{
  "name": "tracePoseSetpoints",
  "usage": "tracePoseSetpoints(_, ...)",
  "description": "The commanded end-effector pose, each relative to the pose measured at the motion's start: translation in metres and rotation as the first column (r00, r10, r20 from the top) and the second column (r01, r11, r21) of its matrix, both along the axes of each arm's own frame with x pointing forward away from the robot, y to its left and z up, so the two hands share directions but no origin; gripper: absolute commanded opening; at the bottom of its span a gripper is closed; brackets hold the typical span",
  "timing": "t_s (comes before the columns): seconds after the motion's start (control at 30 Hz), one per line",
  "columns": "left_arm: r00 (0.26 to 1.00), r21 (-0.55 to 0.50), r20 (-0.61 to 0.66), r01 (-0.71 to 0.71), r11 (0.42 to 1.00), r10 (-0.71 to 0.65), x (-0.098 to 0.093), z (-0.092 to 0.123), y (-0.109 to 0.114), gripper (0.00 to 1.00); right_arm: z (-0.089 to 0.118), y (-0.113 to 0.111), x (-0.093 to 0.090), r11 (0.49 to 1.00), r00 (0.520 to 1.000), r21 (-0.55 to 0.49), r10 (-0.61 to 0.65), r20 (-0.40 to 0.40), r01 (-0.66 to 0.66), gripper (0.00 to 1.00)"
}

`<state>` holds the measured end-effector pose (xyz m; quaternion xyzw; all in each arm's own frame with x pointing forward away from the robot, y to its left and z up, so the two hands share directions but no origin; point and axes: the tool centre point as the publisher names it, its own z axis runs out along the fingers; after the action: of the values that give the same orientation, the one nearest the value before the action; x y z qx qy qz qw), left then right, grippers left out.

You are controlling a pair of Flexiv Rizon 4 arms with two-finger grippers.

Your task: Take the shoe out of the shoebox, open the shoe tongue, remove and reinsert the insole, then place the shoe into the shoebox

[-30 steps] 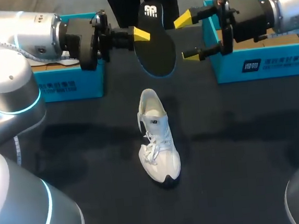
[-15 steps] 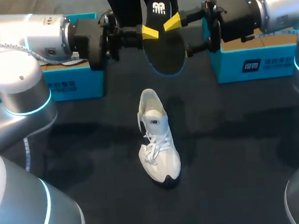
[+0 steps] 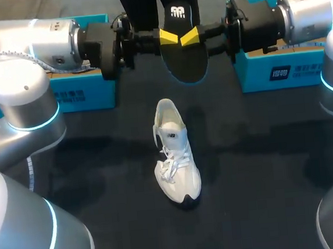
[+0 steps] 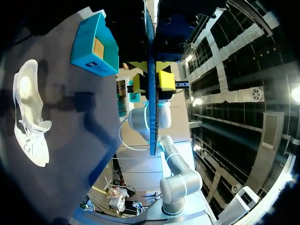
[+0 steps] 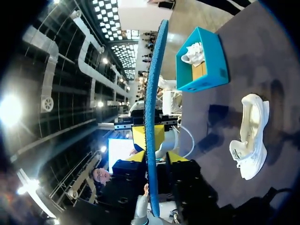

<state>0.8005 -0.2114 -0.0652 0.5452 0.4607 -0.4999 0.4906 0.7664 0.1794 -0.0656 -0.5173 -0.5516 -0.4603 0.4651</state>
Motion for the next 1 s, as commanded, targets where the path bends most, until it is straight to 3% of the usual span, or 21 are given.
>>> tracePoseSetpoints(0.03,1.0,-0.004,0.001,-0.004,1.0,0.004,0.0,-0.001,0.001,0.0,-0.001,0.003,0.0,1.0,1.0,0.007,-0.007,0.006,0.007,0.0)
tracePoseSetpoints(0.23,1.0,-0.007,-0.001,-0.003,1.0,0.003,0.0,-0.001,0.001,0.0,0.001,0.002,0.001,1.0,0.999,0.019,-0.018,0.045,0.017,0.0)
tracePoseSetpoints(0.27,1.0,-0.007,-0.002,-0.003,1.0,0.003,0.0,-0.001,0.001,0.05,0.002,0.002,0.002,0.999,0.999,0.025,-0.021,0.05,0.02,0.0)
tracePoseSetpoints(0.33,1.0,-0.008,0.0,-0.003,1.0,0.003,0.001,-0.001,0.0,0.63,0.003,0.0,0.002,0.999,0.997,0.027,-0.022,0.069,0.02,0.0)
tracePoseSetpoints(0.37,1.0,-0.008,0.0,-0.001,1.0,0.001,0.001,-0.001,0.0,1.0,0.004,0.0,0.003,0.999,0.996,0.032,-0.025,0.08,0.023,0.0)
tracePoseSetpoints(0.63,0.999,0.017,0.001,0.033,0.999,-0.033,0.004,-0.003,0.01,1.0,0.008,-0.008,0.008,0.999,0.984,0.029,-0.035,0.176,0.031,0.0)
tracePoseSetpoints(0.83,0.993,0.067,0.013,0.116,0.991,-0.118,0.004,-0.01,0.027,1.0,0.01,-0.014,0.013,0.999,0.949,0.027,-0.042,0.312,0.035,0.0)
tracePoseSetpoints(1.0,0.973,0.138,0.034,0.22,0.966,-0.226,0.001,-0.02,0.038,1.0,0.018,-0.012,0.012,1.0,0.882,-0.01,0.026,0.47,-0.024,0.0)
